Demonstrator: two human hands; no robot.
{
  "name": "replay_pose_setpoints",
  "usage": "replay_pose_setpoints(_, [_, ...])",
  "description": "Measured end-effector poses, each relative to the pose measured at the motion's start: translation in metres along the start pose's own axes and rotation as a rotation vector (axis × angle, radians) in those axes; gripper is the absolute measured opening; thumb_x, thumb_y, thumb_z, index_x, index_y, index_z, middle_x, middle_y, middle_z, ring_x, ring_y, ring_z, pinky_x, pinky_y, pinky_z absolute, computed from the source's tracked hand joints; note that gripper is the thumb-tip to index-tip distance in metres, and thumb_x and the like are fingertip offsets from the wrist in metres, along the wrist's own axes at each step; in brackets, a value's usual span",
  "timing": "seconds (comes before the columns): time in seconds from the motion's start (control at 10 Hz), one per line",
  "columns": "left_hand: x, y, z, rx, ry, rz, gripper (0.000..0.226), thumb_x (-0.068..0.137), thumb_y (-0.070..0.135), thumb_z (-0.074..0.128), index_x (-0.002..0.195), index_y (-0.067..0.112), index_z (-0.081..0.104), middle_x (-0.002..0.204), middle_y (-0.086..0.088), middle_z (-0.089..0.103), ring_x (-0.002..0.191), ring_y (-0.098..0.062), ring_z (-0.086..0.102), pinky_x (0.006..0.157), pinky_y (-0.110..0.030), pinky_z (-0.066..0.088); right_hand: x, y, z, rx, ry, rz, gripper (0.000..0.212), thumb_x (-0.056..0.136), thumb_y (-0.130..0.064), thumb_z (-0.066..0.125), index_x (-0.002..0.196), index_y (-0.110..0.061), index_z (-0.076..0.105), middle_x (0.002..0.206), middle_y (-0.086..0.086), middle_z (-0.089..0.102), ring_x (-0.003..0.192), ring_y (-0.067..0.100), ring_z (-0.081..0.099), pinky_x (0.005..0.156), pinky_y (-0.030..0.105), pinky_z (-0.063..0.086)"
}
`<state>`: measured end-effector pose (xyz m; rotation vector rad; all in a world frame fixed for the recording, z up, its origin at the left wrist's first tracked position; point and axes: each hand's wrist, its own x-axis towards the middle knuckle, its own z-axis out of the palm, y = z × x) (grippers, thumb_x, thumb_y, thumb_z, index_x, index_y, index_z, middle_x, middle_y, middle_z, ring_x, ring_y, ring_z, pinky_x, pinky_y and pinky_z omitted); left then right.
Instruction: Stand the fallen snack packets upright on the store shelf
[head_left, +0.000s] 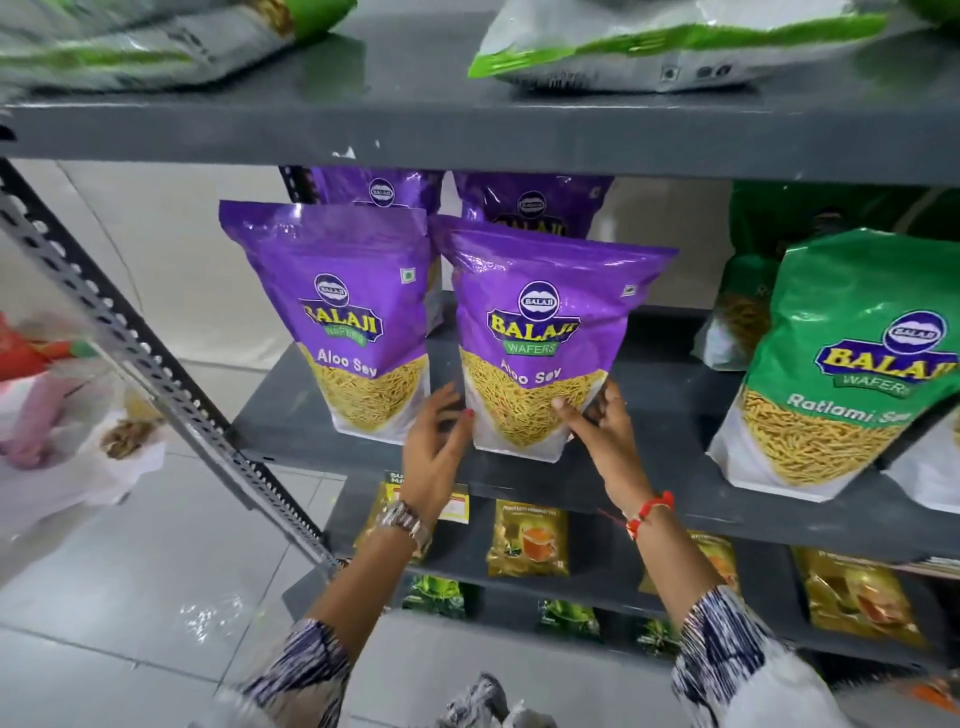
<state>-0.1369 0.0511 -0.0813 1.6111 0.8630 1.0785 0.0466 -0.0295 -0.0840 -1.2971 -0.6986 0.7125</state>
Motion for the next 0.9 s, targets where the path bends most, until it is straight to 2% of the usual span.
replay_pose_setpoints(0.1, [-0.009, -0.001, -0.035, 0.133, 0.452, 0.214, 0.026, 0.083, 0.038, 0.056, 0.106, 0.027, 0.053, 0.103, 0.024, 0.051, 0.091, -0.016, 0.054, 0.075, -0.04, 0.046, 0.0, -0.001, -0.003, -0.033, -0.028, 0.006, 0.033, 0.081, -0.014, 0.069, 0.106, -0.032, 0.057, 0.106, -0.014, 0.068, 0.096, -0.004, 0.066, 0.074, 0.015, 0.055])
replay_pose_setpoints(0.2, [0.013, -0.01, -0.07, -0.026, 0.568, 0.071, 0.071, 0.071, 0.051, 0.068, 0.129, 0.024, 0.037, 0.129, 0.01, 0.04, 0.12, -0.02, 0.042, 0.102, -0.044, 0.039, -0.001, -0.003, -0.004, -0.047, -0.052, 0.009, 0.03, 0.084, -0.017, 0.067, 0.106, -0.035, 0.057, 0.105, -0.016, 0.069, 0.098, -0.004, 0.066, 0.075, 0.012, 0.053])
replay_pose_setpoints(0.3, [0.041, -0.02, -0.096, -0.069, 0.275, -0.005, 0.122, 0.049, 0.057, 0.078, 0.144, 0.027, 0.009, 0.152, 0.002, 0.013, 0.135, -0.003, 0.021, 0.1, -0.005, 0.029, -0.003, -0.003, -0.004, -0.043, -0.064, 0.013, 0.029, 0.084, -0.019, 0.067, 0.107, -0.036, 0.058, 0.103, -0.018, 0.07, 0.099, -0.003, 0.065, 0.074, 0.011, 0.053])
replay_pose_setpoints(0.4, [0.06, -0.028, -0.106, -0.055, 0.07, 0.012, 0.135, 0.037, 0.051, 0.087, 0.144, 0.026, 0.006, 0.146, 0.008, 0.024, 0.129, -0.001, 0.036, 0.096, -0.013, 0.041, -0.005, -0.004, -0.005, -0.029, -0.062, 0.023, 0.032, 0.083, -0.021, 0.068, 0.109, -0.036, 0.058, 0.104, -0.019, 0.071, 0.102, -0.002, 0.065, 0.075, 0.012, 0.053])
replay_pose_setpoints(0.5, [0.064, -0.035, -0.107, -0.031, 0.07, 0.037, 0.134, 0.035, 0.043, 0.09, 0.142, 0.028, 0.01, 0.138, 0.019, 0.032, 0.123, 0.004, 0.044, 0.093, -0.017, 0.046, -0.004, -0.005, -0.005, -0.011, -0.052, 0.037, 0.03, 0.084, -0.018, 0.067, 0.108, -0.034, 0.059, 0.102, -0.02, 0.071, 0.1, -0.003, 0.066, 0.075, 0.012, 0.054])
replay_pose_setpoints(0.6, [0.061, -0.037, -0.103, -0.039, 0.092, 0.052, 0.133, 0.037, 0.039, 0.09, 0.142, 0.03, 0.01, 0.141, 0.01, 0.032, 0.121, 0.007, 0.044, 0.089, -0.013, 0.046, -0.003, -0.005, -0.004, 0.017, -0.047, 0.049, 0.028, 0.086, -0.017, 0.064, 0.107, -0.034, 0.058, 0.106, -0.017, 0.068, 0.102, 0.001, 0.064, 0.078, 0.015, 0.055])
replay_pose_setpoints(0.7, [0.06, -0.035, -0.1, -0.02, 0.127, 0.054, 0.132, 0.036, 0.037, 0.09, 0.141, 0.033, 0.011, 0.146, -0.002, 0.028, 0.124, 0.0, 0.043, 0.093, -0.016, 0.046, -0.002, -0.004, -0.002, 0.05, -0.049, 0.061, 0.028, 0.088, -0.016, 0.062, 0.11, -0.032, 0.056, 0.109, -0.014, 0.066, 0.106, 0.004, 0.063, 0.079, 0.016, 0.055])
replay_pose_setpoints(0.8, [0.055, -0.022, -0.101, 0.039, 0.154, 0.045, 0.136, 0.037, 0.038, 0.087, 0.144, 0.027, 0.004, 0.149, 0.0, 0.022, 0.127, 0.0, 0.037, 0.1, -0.021, 0.041, -0.008, -0.013, 0.0, 0.049, -0.02, 0.083, 0.036, 0.088, -0.012, 0.061, 0.12, -0.023, 0.05, 0.115, -0.006, 0.064, 0.118, 0.018, 0.058, 0.079, 0.016, 0.056])
replay_pose_setpoints(0.9, [0.042, -0.015, -0.086, 0.064, 0.218, 0.08, 0.134, 0.044, 0.051, 0.084, 0.145, 0.027, 0.0, 0.155, -0.006, 0.009, 0.142, -0.019, 0.021, 0.113, -0.051, 0.028, -0.017, -0.019, -0.002, -0.02, 0.108, 0.003, 0.053, 0.085, -0.011, 0.065, 0.133, -0.013, 0.041, 0.137, 0.008, 0.053, 0.13, 0.023, 0.048, 0.1, 0.029, 0.047])
